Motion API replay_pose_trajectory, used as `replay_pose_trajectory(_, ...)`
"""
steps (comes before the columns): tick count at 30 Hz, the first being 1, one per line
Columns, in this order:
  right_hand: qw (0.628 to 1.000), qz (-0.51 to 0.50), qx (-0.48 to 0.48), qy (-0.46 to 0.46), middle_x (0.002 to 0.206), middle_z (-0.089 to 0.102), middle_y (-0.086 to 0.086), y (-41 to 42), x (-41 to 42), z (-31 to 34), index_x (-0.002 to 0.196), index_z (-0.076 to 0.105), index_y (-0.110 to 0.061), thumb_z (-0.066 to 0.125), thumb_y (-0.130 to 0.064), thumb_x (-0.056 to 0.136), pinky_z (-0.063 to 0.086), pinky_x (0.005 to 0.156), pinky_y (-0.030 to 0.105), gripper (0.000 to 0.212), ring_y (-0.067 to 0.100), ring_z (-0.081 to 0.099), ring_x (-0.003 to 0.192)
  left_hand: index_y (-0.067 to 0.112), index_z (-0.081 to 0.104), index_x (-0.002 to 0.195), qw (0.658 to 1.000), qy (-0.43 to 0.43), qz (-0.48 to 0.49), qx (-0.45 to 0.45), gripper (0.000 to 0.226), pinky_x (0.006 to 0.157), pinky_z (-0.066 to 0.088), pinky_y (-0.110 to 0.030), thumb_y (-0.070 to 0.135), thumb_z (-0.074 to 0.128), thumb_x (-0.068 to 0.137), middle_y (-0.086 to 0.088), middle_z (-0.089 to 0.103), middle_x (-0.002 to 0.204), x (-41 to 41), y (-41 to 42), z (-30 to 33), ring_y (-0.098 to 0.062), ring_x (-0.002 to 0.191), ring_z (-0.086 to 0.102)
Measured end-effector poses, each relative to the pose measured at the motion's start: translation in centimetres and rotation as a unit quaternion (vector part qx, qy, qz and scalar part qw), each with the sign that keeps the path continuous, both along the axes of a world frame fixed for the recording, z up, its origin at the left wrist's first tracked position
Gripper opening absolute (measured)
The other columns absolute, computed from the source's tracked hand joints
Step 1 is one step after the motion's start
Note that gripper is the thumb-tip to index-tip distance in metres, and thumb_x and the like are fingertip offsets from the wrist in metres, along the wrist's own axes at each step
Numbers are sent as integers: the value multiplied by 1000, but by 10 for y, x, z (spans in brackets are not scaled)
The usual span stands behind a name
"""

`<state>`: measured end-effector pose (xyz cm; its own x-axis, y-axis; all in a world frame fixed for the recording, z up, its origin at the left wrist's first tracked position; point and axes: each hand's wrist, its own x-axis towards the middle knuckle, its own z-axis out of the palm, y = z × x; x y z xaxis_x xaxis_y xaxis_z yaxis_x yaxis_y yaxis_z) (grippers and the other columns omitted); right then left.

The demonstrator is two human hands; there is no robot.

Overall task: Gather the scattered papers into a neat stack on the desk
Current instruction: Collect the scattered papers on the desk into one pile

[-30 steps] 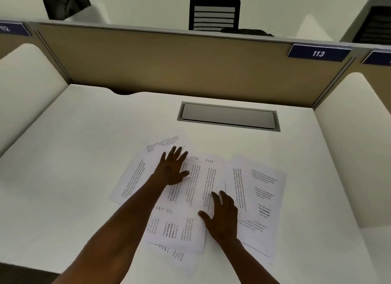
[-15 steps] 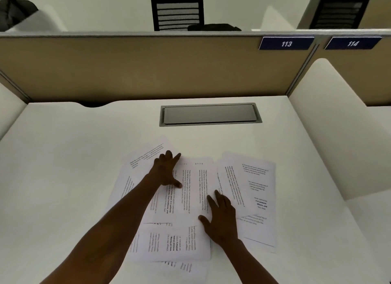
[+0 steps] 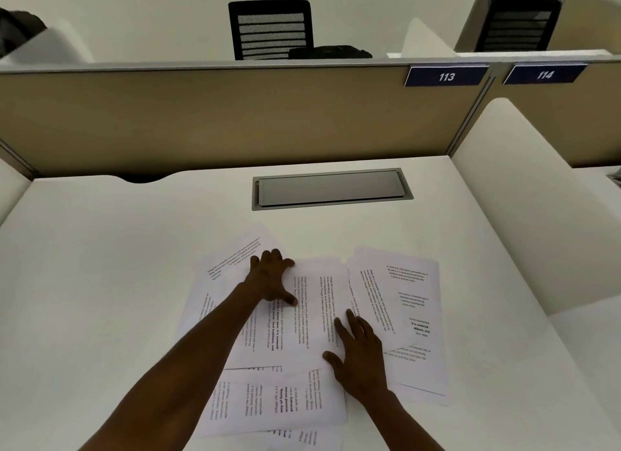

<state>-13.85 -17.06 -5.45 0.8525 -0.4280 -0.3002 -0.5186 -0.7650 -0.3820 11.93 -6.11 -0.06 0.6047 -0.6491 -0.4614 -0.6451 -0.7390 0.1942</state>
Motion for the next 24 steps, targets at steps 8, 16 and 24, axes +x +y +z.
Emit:
replay_pose_trajectory(8,1000,-11,5,-3,166,1,-4,0,2,0,155,20,-32,51,-60,89,3,122,42,78,20,-1,153,31,28,153,1000,6,10,-27,111,123,8,-55,68,80,62,-4,41,153,-8,-15,-2,-25,144,35)
replay_pose_trajectory(16,1000,-7,6,4,166,-1,-4,1,2,3,155,18,-33,49,-60,90,4,123,42,77,19,-3,153,23,33,152,999,-9,32,-28,102,117,30,-48,61,79,70,-9,38,147,-10,-22,4,-34,134,44)
replay_pose_trajectory(24,1000,17,-4,8,166,-9,-2,1,-1,3,156,11,-31,41,-60,93,3,123,43,76,21,-8,153,22,53,141,998,38,48,-25,67,105,47,-39,37,79,81,-10,53,141,-3,-18,17,-27,128,54)
